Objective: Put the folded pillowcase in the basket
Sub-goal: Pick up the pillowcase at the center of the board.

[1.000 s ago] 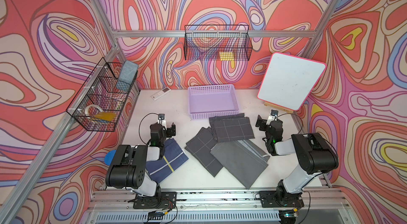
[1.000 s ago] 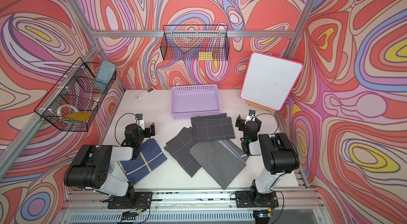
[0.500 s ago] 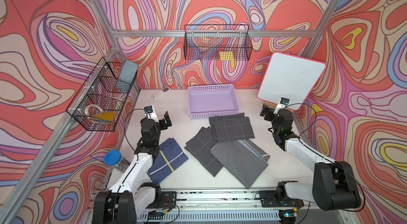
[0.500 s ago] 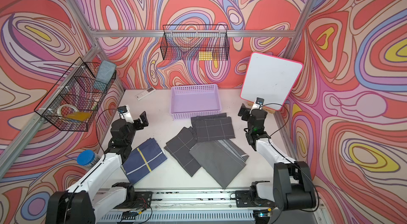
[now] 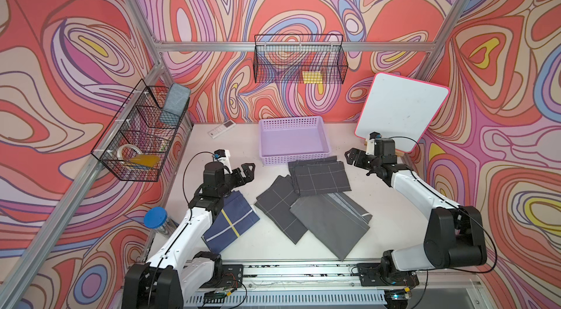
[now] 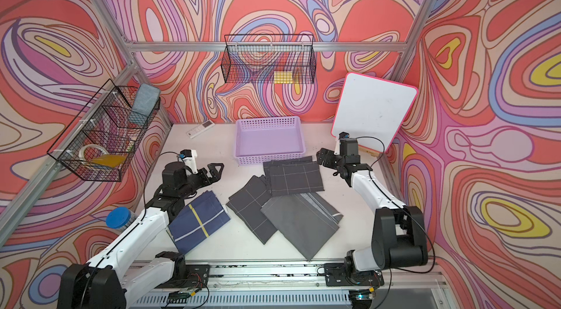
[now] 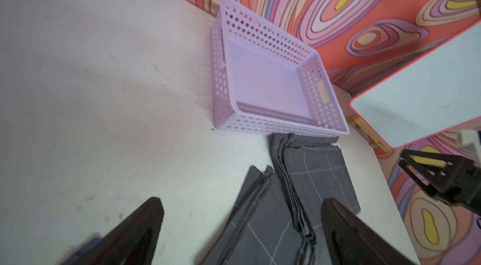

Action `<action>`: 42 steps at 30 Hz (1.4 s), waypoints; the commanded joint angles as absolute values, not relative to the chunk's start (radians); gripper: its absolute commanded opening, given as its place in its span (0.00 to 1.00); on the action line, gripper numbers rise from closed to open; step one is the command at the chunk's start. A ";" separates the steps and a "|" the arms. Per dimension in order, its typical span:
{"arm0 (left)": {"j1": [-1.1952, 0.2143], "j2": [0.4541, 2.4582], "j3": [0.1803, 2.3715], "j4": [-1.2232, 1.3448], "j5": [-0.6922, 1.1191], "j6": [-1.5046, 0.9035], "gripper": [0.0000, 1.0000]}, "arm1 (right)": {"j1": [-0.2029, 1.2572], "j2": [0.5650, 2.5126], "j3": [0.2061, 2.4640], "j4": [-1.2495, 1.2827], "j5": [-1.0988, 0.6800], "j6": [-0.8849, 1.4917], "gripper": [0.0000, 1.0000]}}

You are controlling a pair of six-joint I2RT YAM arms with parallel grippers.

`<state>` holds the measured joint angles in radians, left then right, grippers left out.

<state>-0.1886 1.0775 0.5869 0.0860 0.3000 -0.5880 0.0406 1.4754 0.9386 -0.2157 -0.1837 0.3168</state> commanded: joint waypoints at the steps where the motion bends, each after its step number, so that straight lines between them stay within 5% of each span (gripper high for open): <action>1: -0.279 1.133 0.635 0.053 0.312 -0.631 0.99 | 0.038 1.500 0.959 -0.284 -0.245 0.313 0.92; 22: -0.563 1.801 1.144 -0.073 0.093 -0.590 0.84 | 0.038 1.539 0.966 -0.297 -0.152 0.299 0.86; 42: -0.577 2.047 1.349 -0.172 0.096 -0.551 0.77 | 0.037 1.562 0.957 -0.279 -0.129 0.305 0.85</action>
